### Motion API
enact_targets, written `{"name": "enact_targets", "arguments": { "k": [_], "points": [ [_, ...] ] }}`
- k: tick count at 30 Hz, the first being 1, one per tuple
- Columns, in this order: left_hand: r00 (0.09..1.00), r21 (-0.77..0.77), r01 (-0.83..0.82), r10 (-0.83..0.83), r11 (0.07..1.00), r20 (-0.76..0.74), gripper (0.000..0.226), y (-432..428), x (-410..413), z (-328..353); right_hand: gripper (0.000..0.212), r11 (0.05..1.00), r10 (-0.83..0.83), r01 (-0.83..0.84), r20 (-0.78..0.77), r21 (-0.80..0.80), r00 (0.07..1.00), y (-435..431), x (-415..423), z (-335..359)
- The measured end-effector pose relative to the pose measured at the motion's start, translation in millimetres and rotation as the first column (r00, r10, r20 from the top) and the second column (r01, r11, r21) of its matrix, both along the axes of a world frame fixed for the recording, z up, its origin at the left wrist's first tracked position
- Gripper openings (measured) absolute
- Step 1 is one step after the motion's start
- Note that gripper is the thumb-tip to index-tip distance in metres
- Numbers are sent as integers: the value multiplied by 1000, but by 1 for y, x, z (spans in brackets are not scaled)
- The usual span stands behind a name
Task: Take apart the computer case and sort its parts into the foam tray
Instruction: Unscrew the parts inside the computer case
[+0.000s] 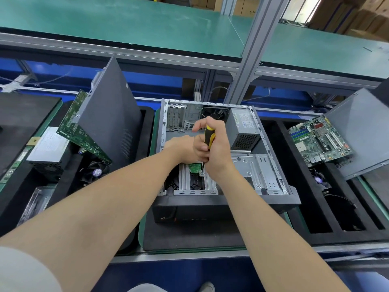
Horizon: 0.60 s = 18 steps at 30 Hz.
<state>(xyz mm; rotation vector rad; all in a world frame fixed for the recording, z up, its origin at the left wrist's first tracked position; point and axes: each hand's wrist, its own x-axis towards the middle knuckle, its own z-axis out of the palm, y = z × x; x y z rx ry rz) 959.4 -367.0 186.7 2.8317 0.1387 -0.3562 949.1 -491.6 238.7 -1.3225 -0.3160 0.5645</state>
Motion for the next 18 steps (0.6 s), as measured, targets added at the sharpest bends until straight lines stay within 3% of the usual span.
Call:
{"name": "enact_targets", "arguments": {
  "k": [6,10,14,18],
  "points": [
    [997,7,31,-30,999,-76,37,4,2,-2,42,916,396,-382,-116,127,911,-6,27,-1],
    [994,-1,107,-107,994,-18,28,1,2,2,44,822,557,-520,-141,231,818,-10,37,1],
    [989,-3,149,-149,989,-18,24,2,3,2,45,823,554,-513,-146,243,820,-10,39,1],
    [997,16,65,-65,998,-34,36,1,2,3,44,910,399,-384,-76,159,914,-10,35,-1]
  ]
}}
